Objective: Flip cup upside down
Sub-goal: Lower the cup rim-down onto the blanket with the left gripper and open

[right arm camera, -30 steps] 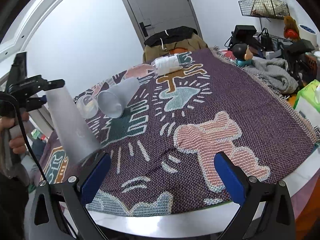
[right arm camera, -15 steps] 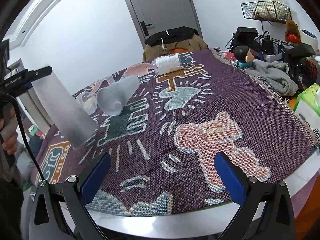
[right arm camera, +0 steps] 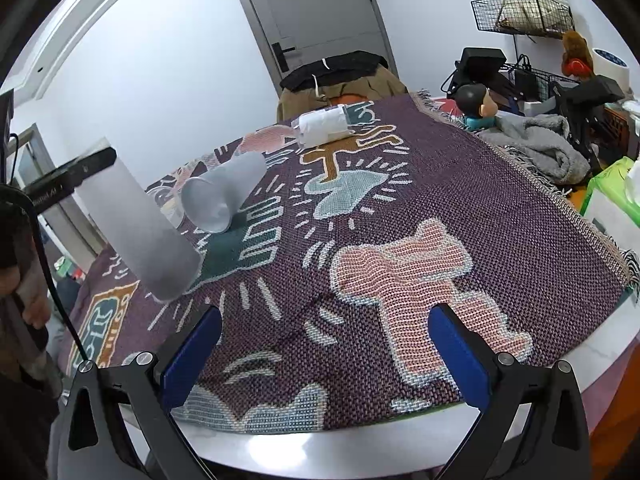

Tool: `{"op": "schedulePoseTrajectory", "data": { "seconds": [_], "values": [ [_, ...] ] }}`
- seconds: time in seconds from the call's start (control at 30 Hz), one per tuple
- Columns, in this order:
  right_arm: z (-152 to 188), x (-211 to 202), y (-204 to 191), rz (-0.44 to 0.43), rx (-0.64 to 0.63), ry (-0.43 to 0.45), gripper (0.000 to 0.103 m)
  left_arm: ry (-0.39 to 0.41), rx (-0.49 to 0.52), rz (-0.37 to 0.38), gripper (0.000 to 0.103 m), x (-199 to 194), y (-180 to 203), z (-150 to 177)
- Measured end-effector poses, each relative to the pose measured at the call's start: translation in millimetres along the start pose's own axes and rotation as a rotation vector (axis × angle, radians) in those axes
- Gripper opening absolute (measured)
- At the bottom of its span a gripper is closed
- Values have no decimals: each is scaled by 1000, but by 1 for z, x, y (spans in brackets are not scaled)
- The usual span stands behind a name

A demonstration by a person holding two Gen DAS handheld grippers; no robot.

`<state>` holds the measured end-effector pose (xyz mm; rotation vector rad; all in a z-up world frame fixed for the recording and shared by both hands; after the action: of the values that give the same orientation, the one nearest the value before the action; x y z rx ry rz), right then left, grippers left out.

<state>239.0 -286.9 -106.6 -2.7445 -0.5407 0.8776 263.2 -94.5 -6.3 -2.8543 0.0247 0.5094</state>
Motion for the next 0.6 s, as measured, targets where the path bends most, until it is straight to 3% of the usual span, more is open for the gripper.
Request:
{"op": "schedulePoseTrajectory", "data": {
  "seconds": [0.07,0.13,0.23,0.5,0.6],
  "values": [
    [0,0,-1,-1,0,-1,103,-4,-4,12,64,-2,1,0],
    [0,0,-2,-4,-3,-2,103,6,-14,17,87,-6,1,-3],
    [0,0,-5,-10,-12,-2,103,56,-39,25,102,-18,-3,-11],
    [-2,-3,-17,-27,-37,4,103,106,-57,12,103,-47,-13,-18],
    [-9,-11,-22,-21,-51,48,103,118,-71,5,103,-55,-18,-15]
  ]
}}
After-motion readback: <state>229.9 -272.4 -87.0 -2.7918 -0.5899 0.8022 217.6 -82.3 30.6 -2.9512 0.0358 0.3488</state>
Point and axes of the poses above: each gripper's, at about its wrist camera, not at the fingertips, and x roughly the way its jaws point, y to its right, z to its underside, the point moved 9 cm from there along x, roughly the way its jaws point, and after that the axes turned 9 degrees about y, right-handed, at the moved point
